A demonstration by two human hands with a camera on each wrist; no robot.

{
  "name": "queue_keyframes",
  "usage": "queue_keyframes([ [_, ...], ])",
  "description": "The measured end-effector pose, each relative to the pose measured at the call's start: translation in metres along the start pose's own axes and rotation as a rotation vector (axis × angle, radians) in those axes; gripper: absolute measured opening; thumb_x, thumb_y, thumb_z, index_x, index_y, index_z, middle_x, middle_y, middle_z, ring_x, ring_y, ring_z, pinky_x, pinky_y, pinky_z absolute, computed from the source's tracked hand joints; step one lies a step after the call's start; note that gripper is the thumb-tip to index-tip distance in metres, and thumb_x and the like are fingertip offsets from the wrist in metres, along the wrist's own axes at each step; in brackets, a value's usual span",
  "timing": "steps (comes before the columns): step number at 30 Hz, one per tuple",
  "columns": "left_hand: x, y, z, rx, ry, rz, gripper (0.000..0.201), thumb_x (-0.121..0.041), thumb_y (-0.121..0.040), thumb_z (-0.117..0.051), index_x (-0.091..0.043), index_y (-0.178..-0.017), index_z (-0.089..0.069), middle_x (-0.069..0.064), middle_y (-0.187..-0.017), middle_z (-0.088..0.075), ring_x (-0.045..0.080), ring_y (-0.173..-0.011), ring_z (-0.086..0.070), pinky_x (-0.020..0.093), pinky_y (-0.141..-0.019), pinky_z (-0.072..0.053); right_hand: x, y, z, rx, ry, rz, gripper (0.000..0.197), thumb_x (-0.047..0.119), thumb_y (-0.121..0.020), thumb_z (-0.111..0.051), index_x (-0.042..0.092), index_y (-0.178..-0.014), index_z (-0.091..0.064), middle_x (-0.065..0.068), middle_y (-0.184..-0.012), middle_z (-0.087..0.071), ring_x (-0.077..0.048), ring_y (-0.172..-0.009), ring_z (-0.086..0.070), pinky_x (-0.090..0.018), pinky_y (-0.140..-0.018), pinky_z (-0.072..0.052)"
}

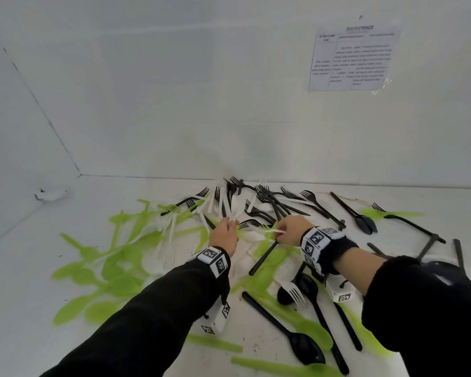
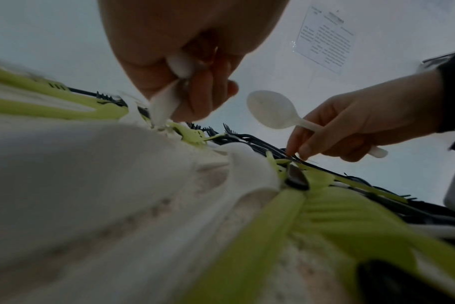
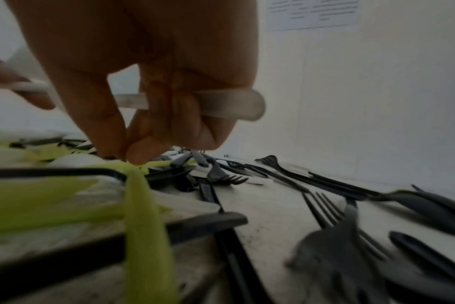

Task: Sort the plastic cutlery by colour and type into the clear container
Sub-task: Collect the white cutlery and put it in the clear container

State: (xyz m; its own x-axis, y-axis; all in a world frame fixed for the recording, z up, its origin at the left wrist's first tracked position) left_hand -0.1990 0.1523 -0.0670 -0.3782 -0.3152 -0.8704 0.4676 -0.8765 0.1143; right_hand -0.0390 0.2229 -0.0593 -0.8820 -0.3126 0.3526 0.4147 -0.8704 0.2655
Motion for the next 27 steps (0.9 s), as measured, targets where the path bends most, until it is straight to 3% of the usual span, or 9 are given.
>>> queue_keyframes([
  [3,0.006,0.002,-0.002,0.012,0.073,0.078,0.024,-0.016,-0.1,-0.031,-0.011,-0.099,-0.055,0.002,-0.076,-0.055,0.014,-0.052,-0.042,0.022,-0.045,-0.04,0.003,-0.006,-0.006,0.019,0.128,0.007,0.024,0.015,-0.089,-0.053,0.016,-0.108,-0.067,-0.008,-0.114,-0.065,-0.025,-0.108,-0.059,-0.029,-0.088,-0.048],
  [6,0.005,0.003,-0.002,0.009,0.08,0.072,0.024,-0.013,-0.098,-0.033,-0.009,-0.096,-0.056,0.004,-0.083,-0.056,0.019,-0.065,-0.046,0.03,-0.067,-0.041,0.006,-0.008,-0.012,0.078,0.229,0.023,0.022,0.014,-0.087,-0.053,0.017,-0.105,-0.065,-0.007,-0.112,-0.064,-0.025,-0.106,-0.059,-0.028,-0.083,-0.048],
  [9,0.008,0.004,-0.002,-0.006,0.062,0.077,0.025,-0.019,-0.097,-0.034,-0.009,-0.081,-0.051,0.011,-0.081,-0.053,0.028,-0.083,-0.049,0.033,-0.074,-0.037,0.007,-0.008,-0.015,0.098,0.295,0.042,0.02,0.015,-0.085,-0.056,0.016,-0.103,-0.065,-0.006,-0.11,-0.065,-0.025,-0.104,-0.061,-0.03,-0.082,-0.049],
  [12,0.012,0.005,-0.006,-0.007,0.093,0.094,0.034,-0.025,-0.097,-0.034,-0.006,-0.118,-0.052,0.026,-0.114,-0.058,0.043,-0.109,-0.054,0.047,-0.094,-0.044,0.011,-0.008,-0.015,0.087,0.38,0.06,0.023,0.015,-0.082,-0.06,0.015,-0.105,-0.062,-0.006,-0.111,-0.063,-0.026,-0.104,-0.06,-0.031,-0.08,-0.048],
  [13,0.012,0.005,-0.006,-0.008,0.098,0.097,0.034,-0.025,-0.097,-0.034,-0.006,-0.119,-0.052,0.028,-0.116,-0.058,0.046,-0.109,-0.053,0.051,-0.095,-0.044,0.013,-0.008,-0.016,0.08,0.408,0.068,0.023,0.015,-0.083,-0.06,0.014,-0.106,-0.061,-0.006,-0.112,-0.062,-0.026,-0.106,-0.06,-0.032,-0.082,-0.048],
  [17,0.012,0.003,-0.007,-0.041,0.124,0.09,0.027,-0.021,-0.099,-0.031,-0.007,-0.094,-0.054,0.027,-0.091,-0.056,0.042,-0.072,-0.052,0.05,-0.076,-0.047,0.012,-0.008,-0.017,0.059,0.4,0.058,0.027,0.016,-0.083,-0.062,0.011,-0.109,-0.057,-0.009,-0.116,-0.059,-0.028,-0.109,-0.058,-0.033,-0.083,-0.048],
  [21,0.014,0.001,-0.002,-0.066,0.083,0.096,0.031,-0.02,-0.098,-0.035,0.001,-0.104,-0.057,0.023,-0.107,-0.062,0.037,-0.101,-0.056,0.037,-0.085,-0.042,0.008,-0.007,-0.014,0.059,0.311,0.023,0.027,0.014,-0.083,-0.057,0.009,-0.109,-0.057,-0.01,-0.113,-0.06,-0.028,-0.106,-0.06,-0.031,-0.078,-0.047],
  [23,0.014,0.0,-0.001,-0.064,0.089,0.092,0.032,-0.022,-0.097,-0.036,-0.002,-0.106,-0.059,0.02,-0.106,-0.061,0.033,-0.097,-0.054,0.035,-0.083,-0.039,0.006,-0.007,-0.009,0.063,0.293,0.008,0.032,0.016,-0.086,-0.057,0.008,-0.117,-0.053,-0.01,-0.117,-0.057,-0.028,-0.109,-0.058,-0.031,-0.08,-0.046],
  [27,0.02,-0.003,0.0,-0.073,0.131,0.091,0.02,-0.017,-0.096,-0.035,-0.009,-0.082,-0.048,0.024,-0.1,-0.06,0.038,-0.084,-0.051,0.031,-0.071,-0.033,-0.002,-0.006,0.006,0.027,0.171,-0.047,0.046,0.013,-0.086,-0.059,0.007,-0.128,-0.042,-0.013,-0.128,-0.052,-0.029,-0.115,-0.054,-0.031,-0.089,-0.046],
])
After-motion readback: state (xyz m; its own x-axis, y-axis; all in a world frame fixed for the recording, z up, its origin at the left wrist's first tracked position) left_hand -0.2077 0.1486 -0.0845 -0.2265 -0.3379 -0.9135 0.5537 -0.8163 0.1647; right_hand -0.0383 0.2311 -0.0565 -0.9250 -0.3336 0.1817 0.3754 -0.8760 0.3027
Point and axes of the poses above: each hand's wrist, its own y-axis away from the middle knuckle, its own z-axis out of the back of the hand, x = y × z, the point moved 9 cm from there along -y, towards the middle knuckle
